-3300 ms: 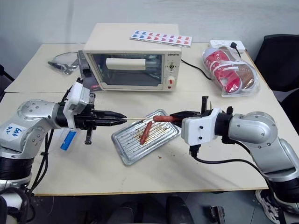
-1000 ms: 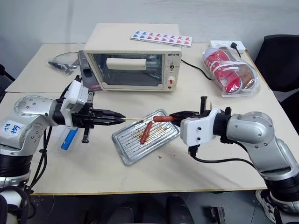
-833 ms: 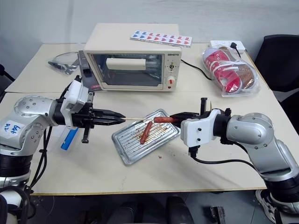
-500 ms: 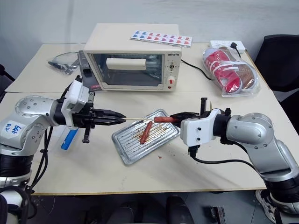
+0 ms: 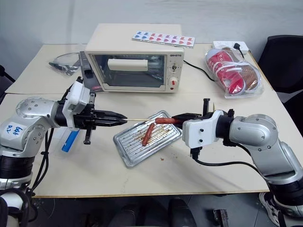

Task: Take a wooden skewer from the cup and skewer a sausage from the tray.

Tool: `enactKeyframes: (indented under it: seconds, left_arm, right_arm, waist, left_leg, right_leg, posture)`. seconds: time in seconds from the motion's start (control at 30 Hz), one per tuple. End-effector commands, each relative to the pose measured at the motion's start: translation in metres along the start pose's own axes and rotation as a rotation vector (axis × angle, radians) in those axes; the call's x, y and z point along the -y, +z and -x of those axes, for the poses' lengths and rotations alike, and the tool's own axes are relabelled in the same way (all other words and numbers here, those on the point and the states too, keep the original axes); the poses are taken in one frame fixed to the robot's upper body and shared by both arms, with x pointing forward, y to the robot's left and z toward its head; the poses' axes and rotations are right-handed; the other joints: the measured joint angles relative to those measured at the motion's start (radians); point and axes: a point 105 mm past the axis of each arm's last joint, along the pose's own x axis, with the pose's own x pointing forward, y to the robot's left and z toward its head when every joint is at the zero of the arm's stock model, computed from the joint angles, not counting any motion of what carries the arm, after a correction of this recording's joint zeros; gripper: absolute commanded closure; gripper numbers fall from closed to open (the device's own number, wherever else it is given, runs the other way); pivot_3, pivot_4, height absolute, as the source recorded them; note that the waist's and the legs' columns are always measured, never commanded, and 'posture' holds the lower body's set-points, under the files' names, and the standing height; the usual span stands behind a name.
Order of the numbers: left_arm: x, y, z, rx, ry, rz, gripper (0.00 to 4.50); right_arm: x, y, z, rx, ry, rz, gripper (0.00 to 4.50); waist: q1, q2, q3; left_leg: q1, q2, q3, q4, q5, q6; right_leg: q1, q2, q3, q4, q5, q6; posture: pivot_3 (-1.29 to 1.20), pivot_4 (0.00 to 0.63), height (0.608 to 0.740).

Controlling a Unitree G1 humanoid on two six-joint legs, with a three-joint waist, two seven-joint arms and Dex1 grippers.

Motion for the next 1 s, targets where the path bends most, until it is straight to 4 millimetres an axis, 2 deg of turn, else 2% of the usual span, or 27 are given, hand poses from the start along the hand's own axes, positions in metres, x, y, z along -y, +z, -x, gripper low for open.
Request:
enactKeyframes:
  seconds: [0.03,0.3,0.67,1.0]
  left_arm:
    - [0.000,0.010,-0.001,0.009,-0.006,-0.052,4.50]
    - [0.004,0.004,-0.009,0.008,-0.036,-0.038,4.50]
    - [-0.001,0.011,-0.017,0.034,-0.046,-0.059,4.50]
    - [-0.004,0.010,-0.005,0.006,-0.028,-0.065,4.50]
  right_arm:
    - [0.012,0.011,0.006,0.022,-0.047,0.050,4.03]
    - [0.013,0.019,0.003,0.048,-0.064,0.047,4.03]
    - [0.011,0.024,0.003,0.060,-0.051,0.048,4.03]
    - [0.011,0.014,0.005,0.019,-0.051,0.045,4.03]
  waist:
    - [0.000,0.000,0.000]
    - [-0.001,0.000,0.000]
    - [0.001,0.000,0.000]
    - [0.000,0.000,0.000]
  left_leg:
    - [0.000,0.000,0.000,0.000,0.000,0.000]
    - [0.000,0.000,0.000,0.000,0.000,0.000]
    - [0.000,0.000,0.000,0.001,0.000,0.000]
    - [0.000,0.000,0.000,0.001,0.000,0.000]
  right_leg:
    - [0.000,0.000,0.000,0.000,0.000,0.000]
    - [0.000,0.000,0.000,0.000,0.000,0.000]
    - [0.000,0.000,0.000,0.000,0.000,0.000]
    - [0.000,0.000,0.000,0.000,0.000,0.000]
  posture:
    - [0.00,0.150,0.740]
    - [0.00,0.150,0.740]
    - [0.00,0.150,0.740]
    - [0.00,0.150,0.740]
